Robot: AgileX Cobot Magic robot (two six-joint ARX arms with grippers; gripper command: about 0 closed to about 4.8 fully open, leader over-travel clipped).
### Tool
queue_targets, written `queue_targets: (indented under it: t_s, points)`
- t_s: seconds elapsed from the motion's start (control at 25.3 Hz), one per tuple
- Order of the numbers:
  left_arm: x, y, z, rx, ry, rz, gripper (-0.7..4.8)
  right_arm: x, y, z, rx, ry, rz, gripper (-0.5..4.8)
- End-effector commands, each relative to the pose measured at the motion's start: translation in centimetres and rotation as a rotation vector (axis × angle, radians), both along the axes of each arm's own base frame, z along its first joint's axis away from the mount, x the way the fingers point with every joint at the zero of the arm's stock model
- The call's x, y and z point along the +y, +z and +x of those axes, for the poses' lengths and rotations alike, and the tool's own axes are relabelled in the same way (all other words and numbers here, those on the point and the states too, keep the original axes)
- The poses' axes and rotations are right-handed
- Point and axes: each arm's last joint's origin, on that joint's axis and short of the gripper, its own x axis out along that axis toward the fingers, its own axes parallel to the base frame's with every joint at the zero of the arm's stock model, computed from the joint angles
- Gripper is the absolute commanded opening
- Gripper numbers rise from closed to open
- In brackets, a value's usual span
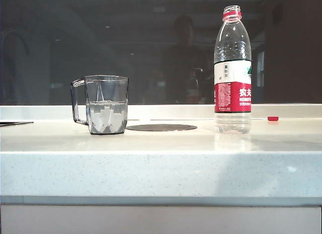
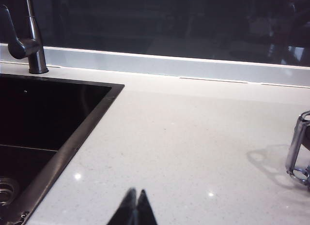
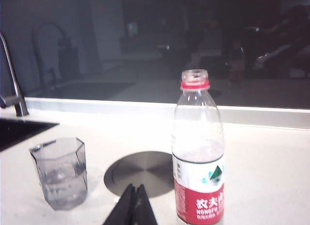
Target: Pick up the mineral water bottle on the table and pour water into the mug until it's half full.
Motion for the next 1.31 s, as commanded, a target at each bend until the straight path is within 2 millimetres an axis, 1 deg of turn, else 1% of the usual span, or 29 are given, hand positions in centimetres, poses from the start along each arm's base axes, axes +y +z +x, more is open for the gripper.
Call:
queue_targets:
  t_s: [0.04, 0.4, 0.51, 0.63, 0.71, 0.83, 0.91, 1.07, 1.23, 1.31]
  points:
    - [0.0, 0.2, 0.0, -0.014, 0.0, 0.004, -0.04, -0.2, 0.1, -0.1, -0.001, -0.002, -0.001, 0.01]
    - [0.0, 0.2, 0.0, -0.014, -0.001, 0.004, -0.04, -0.2, 0.1, -0.1, -0.001, -0.002, -0.002, 0.01]
    - [0.0, 0.2, 0.0, -0.014, -0.001, 0.004, -0.04, -0.6, 0.3, 0.0, -0.015, -0.024, -0.015, 0.01]
    - [0.0, 0.2, 0.0, -0.014, 0.0, 0.004, -0.04, -1.8, 0.4, 0.3, -0.032, -0.088, -0.061, 0.01]
    - [0.0, 0.2, 0.0, -0.014, -0.006, 0.004, -0.04, -3.8, 0.6, 0.8, -0.058, -0.213, -0.011, 0.01]
    - [0.0, 0.2, 0.0, -0.013, -0.004, 0.004, -0.04, -5.6, 0.4, 0.9, -0.095, -0.334, 0.043, 0.01]
    - [0.0, 0.2, 0.0, -0.015, -0.003, 0.004, -0.04, -7.0, -0.2, 0.9, -0.121, -0.453, 0.069, 0.01]
    - [0.0, 0.2, 0.0, -0.014, -0.005, 0.004, -0.04, -8.4, -1.3, 1.2, -0.146, -0.584, 0.06, 0.0]
    - [0.0, 0.2, 0.0, -0.014, -0.009, 0.004, -0.04, -9.1, -2.2, 1.8, -0.176, -0.577, -0.012, 0.0]
    - [0.0, 0.2, 0.0, -0.014, -0.008, 0.004, -0.04, -9.2, -2.6, 2.2, -0.186, -0.495, -0.083, -0.01]
